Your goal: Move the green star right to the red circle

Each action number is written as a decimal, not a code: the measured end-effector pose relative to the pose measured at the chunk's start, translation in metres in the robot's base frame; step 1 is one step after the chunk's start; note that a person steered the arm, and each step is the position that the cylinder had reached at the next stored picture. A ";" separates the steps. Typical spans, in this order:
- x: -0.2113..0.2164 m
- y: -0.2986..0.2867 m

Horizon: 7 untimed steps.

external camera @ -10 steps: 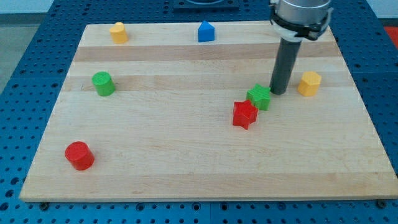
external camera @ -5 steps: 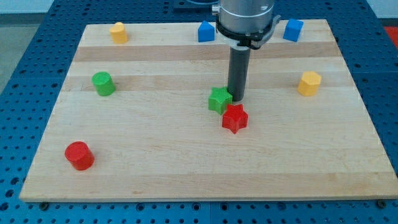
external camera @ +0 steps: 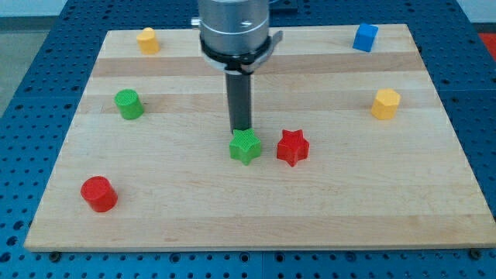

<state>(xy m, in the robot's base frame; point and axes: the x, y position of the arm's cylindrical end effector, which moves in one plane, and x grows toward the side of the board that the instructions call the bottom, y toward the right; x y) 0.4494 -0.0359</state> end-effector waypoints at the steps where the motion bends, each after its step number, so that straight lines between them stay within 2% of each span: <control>1: 0.014 -0.009; 2: 0.027 -0.007; 6: 0.035 0.032; 7: 0.062 0.032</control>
<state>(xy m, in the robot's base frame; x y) 0.5115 -0.0037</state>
